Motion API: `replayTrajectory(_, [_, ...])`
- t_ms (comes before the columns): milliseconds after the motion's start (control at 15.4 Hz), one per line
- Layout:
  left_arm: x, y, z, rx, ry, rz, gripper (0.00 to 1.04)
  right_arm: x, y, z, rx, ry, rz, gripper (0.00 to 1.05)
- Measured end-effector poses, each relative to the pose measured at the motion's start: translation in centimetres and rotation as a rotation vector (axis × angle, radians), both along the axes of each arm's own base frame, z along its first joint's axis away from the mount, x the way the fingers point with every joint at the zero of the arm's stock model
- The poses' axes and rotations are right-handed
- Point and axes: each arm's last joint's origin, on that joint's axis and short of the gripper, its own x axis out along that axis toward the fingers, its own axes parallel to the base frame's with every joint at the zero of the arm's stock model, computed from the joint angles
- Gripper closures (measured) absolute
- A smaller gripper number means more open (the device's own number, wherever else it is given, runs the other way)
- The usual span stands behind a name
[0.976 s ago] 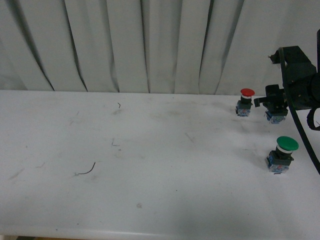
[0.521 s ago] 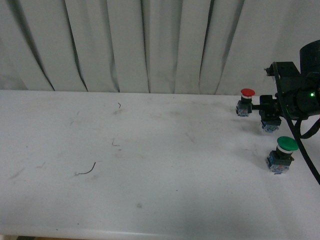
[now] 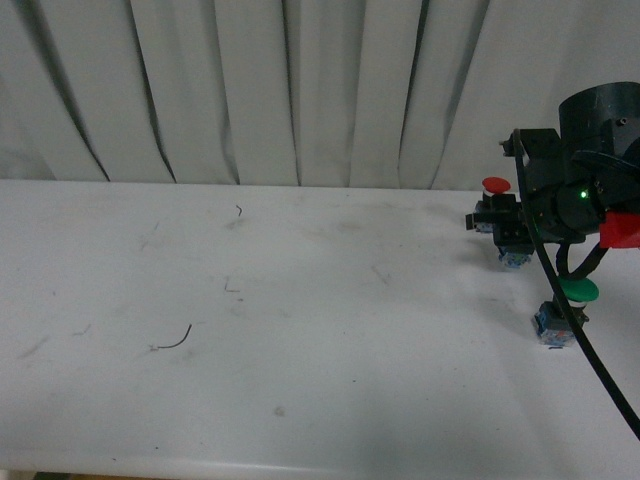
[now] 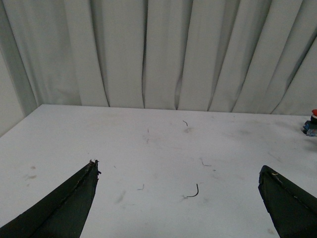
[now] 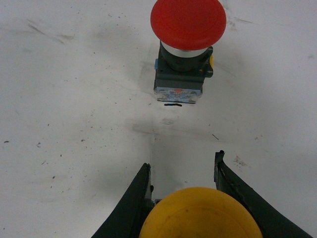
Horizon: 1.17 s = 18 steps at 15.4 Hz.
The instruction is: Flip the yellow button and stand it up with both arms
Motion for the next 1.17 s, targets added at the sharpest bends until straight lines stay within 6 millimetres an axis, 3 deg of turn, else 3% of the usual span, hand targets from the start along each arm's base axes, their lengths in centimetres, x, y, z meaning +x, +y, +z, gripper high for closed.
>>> replayTrajectory(1172, [0.0, 0.0, 0.0, 0.0, 0.0, 0.0, 0.07, -0.5, 0.0, -1.2, -0.106, 0.058, 0.037, 0.69])
